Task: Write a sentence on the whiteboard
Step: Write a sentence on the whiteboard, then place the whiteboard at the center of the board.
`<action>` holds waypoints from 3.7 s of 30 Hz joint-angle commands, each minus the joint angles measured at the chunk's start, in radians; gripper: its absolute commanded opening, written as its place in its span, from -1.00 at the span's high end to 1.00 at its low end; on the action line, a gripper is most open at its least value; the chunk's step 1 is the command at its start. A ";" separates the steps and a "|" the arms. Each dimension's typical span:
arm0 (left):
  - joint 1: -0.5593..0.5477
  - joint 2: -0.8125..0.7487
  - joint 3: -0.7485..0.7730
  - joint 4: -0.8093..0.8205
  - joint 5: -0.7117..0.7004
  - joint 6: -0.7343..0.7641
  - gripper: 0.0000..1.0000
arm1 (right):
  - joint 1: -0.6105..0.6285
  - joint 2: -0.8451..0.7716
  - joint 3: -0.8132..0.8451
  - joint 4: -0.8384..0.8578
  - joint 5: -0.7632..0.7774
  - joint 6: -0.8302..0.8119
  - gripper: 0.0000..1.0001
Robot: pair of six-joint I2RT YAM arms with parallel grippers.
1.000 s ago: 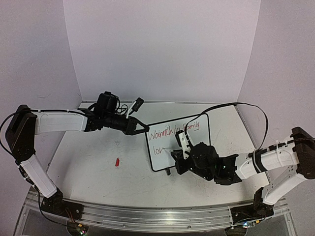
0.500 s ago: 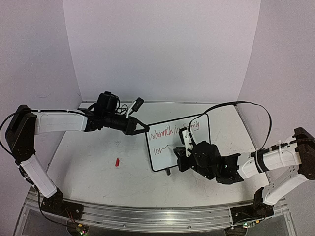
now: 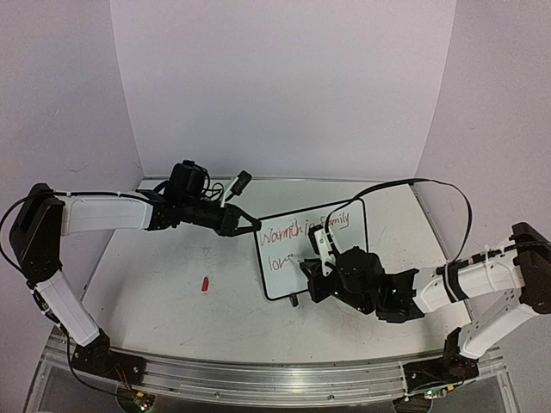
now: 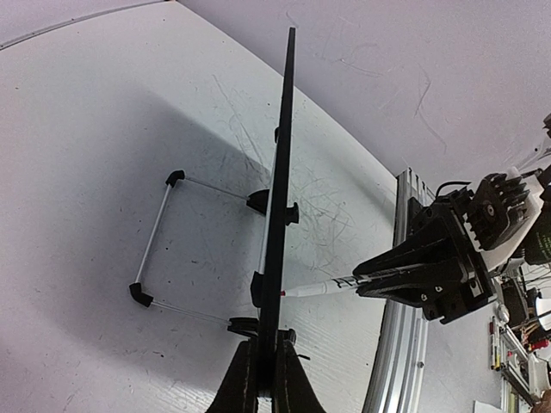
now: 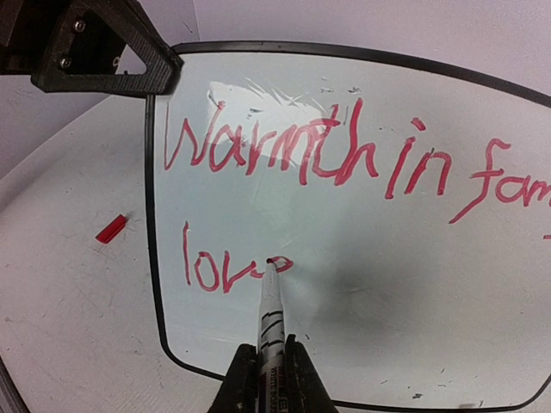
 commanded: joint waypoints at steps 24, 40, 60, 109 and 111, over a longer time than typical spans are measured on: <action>-0.005 -0.048 0.010 0.008 0.011 0.016 1.00 | -0.001 0.016 -0.028 -0.021 -0.035 0.042 1.00; -0.005 -0.046 0.010 0.008 0.012 0.016 1.00 | -0.002 -0.012 -0.036 -0.050 0.033 0.060 1.00; -0.005 -0.045 0.012 0.008 0.014 0.016 1.00 | -0.001 -0.082 -0.059 -0.016 -0.017 0.030 1.00; 0.006 -0.500 -0.076 -0.310 -0.620 -0.339 -0.85 | -0.061 -0.460 0.332 -0.697 0.193 0.041 1.00; 0.006 -0.566 -0.182 -0.324 -0.623 -0.442 -0.80 | -0.073 -0.462 0.334 -0.699 0.167 0.034 1.00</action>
